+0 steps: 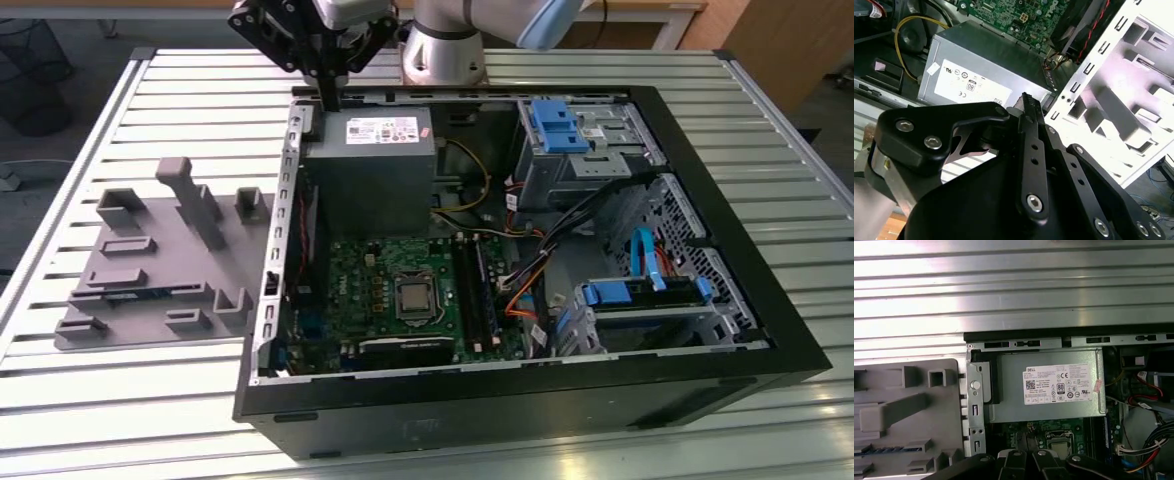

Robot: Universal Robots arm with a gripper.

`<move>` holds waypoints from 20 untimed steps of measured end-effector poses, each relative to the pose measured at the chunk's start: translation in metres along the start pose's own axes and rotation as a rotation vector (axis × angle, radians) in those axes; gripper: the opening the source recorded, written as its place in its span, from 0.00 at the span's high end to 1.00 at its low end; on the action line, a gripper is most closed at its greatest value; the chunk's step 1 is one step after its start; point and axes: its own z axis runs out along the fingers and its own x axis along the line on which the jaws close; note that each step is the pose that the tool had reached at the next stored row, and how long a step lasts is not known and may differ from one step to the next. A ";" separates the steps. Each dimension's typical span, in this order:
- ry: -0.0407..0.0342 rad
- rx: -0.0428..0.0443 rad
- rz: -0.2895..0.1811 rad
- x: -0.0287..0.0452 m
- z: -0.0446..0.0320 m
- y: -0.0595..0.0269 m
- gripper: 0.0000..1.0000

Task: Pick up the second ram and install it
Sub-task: 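Reach for the second ram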

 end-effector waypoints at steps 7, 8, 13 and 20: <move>0.0001 0.0001 0.000 0.0086 -0.0003 -0.0006 0.89; 0.0001 0.0000 0.000 0.0098 -0.0003 -0.0007 0.89; 0.0001 0.0001 0.000 0.0162 -0.0005 -0.0012 0.89; 0.0001 0.0000 0.000 0.0254 -0.0007 -0.0019 0.89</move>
